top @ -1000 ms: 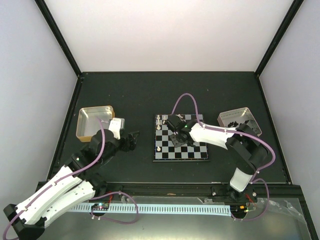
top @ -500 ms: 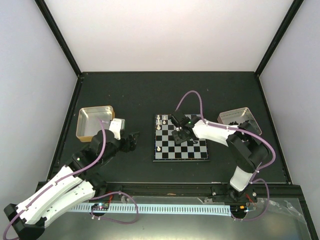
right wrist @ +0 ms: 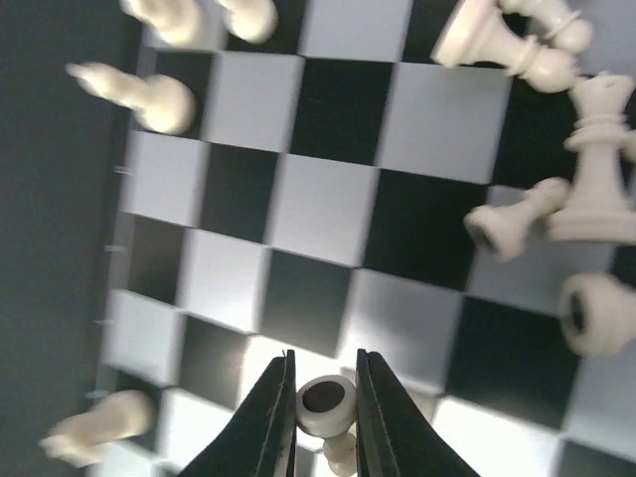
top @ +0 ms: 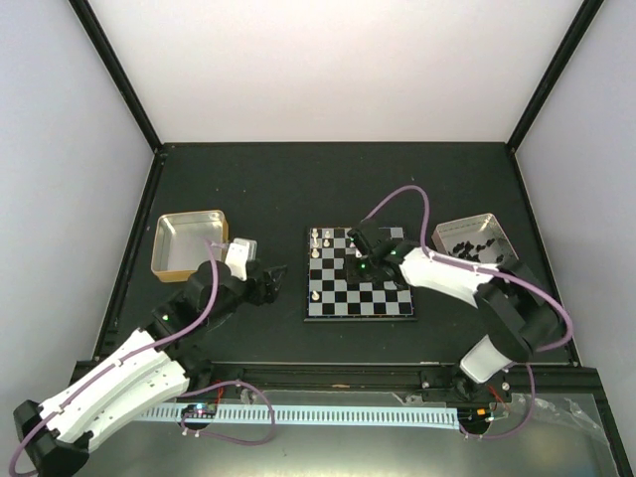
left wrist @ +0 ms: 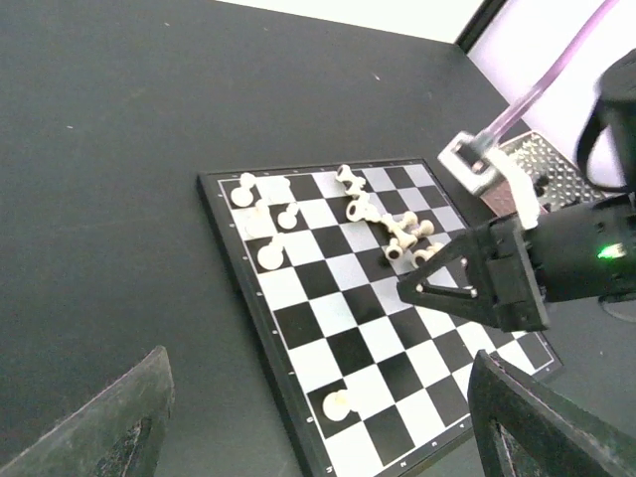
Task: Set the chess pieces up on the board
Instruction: Pick up the chess piece from the chessboard, then place the chess piece on the chessboard.
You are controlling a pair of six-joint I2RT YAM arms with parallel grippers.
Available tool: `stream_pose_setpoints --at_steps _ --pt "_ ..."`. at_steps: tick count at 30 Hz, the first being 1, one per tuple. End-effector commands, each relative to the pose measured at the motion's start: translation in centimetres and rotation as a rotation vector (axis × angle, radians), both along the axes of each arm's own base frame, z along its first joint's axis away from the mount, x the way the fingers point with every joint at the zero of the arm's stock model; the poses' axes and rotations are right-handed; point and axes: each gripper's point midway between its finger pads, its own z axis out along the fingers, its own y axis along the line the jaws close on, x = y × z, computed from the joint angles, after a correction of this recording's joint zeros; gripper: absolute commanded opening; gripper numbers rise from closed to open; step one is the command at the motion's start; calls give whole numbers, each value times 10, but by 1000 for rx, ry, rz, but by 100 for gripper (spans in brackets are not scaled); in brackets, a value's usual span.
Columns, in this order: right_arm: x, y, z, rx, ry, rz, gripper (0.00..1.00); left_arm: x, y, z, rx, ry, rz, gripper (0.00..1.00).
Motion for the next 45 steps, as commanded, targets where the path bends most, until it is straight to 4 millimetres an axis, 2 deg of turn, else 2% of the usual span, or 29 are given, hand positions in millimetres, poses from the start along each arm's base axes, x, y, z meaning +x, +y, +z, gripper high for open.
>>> stream_pose_setpoints --at_steps 1,2,6,10,13,21,29,35,39,45 --pt "-1 47 61 477 51 -162 9 5 -25 11 -104 -74 -92 82" --pt "-3 53 76 591 83 -226 9 6 -30 9 -116 -80 -107 82" --pt "-10 64 111 899 198 -365 8 12 -49 10 -169 -134 -160 80" --pt "-19 71 130 1074 329 -455 7 11 -68 12 -194 -202 -226 77" --pt "-29 78 134 1152 428 -499 7 10 -80 15 -200 -240 -259 73" --pt "-48 97 144 1252 576 -521 7 10 -96 15 -208 -285 -276 49" --pt "-47 97 154 1295 582 -528 8 8 -88 8 -217 -280 -223 40" --pt "-44 95 152 1317 588 -550 7 2 -84 4 -222 -279 -230 44" --pt "-44 97 155 1328 590 -536 7 0 -81 1 -215 -280 -228 43" --pt "-47 98 158 1326 589 -515 8 5 -82 13 -210 -315 -218 24"
